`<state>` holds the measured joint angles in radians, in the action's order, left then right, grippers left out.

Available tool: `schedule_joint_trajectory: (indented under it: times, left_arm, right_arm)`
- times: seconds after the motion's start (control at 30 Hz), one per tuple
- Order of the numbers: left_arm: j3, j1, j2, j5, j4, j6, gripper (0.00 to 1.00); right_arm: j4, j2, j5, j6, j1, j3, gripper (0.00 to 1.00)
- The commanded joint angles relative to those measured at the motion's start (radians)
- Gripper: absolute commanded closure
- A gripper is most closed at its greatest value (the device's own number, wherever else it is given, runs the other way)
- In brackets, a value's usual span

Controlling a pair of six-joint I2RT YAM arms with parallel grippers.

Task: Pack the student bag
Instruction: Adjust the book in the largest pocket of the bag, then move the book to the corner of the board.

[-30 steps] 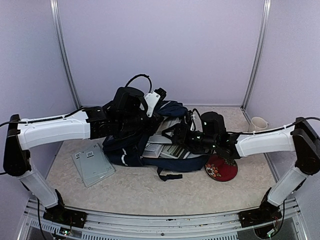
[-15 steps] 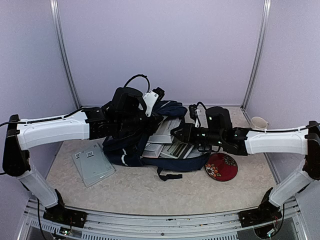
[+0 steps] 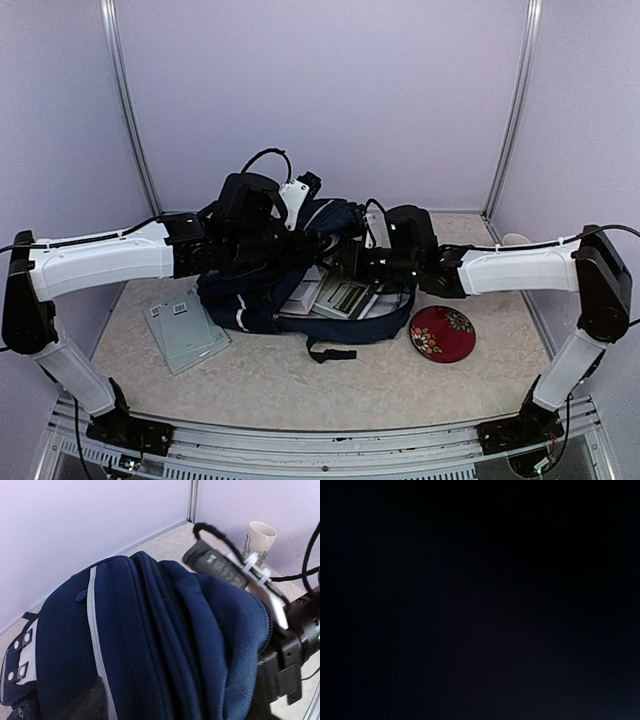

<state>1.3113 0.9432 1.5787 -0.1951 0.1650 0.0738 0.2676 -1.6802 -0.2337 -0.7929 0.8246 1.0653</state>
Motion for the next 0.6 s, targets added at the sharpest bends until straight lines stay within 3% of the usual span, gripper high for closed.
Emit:
schedule_joint_trajectory:
  times: [0.0, 0.13, 0.23, 0.33, 0.4, 0.5, 0.57]
  left_arm:
    - [0.018, 0.003, -0.059, 0.016, 0.077, 0.086, 0.01]
    - [-0.003, -0.014, -0.151, -0.028, 0.211, 0.194, 0.01]
    - [-0.050, -0.085, -0.245, -0.047, 0.282, 0.303, 0.01]
    - [-0.115, -0.233, -0.328, 0.019, 0.312, 0.381, 0.01]
    - [-0.161, -0.415, -0.350, 0.103, 0.310, 0.423, 0.01]
    - [-0.214, -0.635, -0.298, 0.196, 0.302, 0.492, 0.01]
    - [-0.231, -0.696, -0.248, 0.163, 0.297, 0.484, 0.01]
  right_arm:
    - [-0.120, 0.186, 0.045, 0.081, 0.006, -0.070, 0.34]
    - [-0.200, 0.364, 0.083, 0.097, 0.006, -0.177, 0.29]
    - [-0.254, 0.468, 0.100, 0.097, 0.008, -0.247, 0.29]
    - [-0.272, 0.536, 0.105, 0.089, 0.016, -0.306, 0.29]
    - [-0.273, 0.564, 0.098, 0.086, 0.028, -0.331, 0.29]
    - [-0.294, 0.579, 0.088, 0.096, 0.056, -0.341, 0.29]
    - [-0.314, 0.585, 0.085, 0.100, 0.075, -0.343, 0.28]
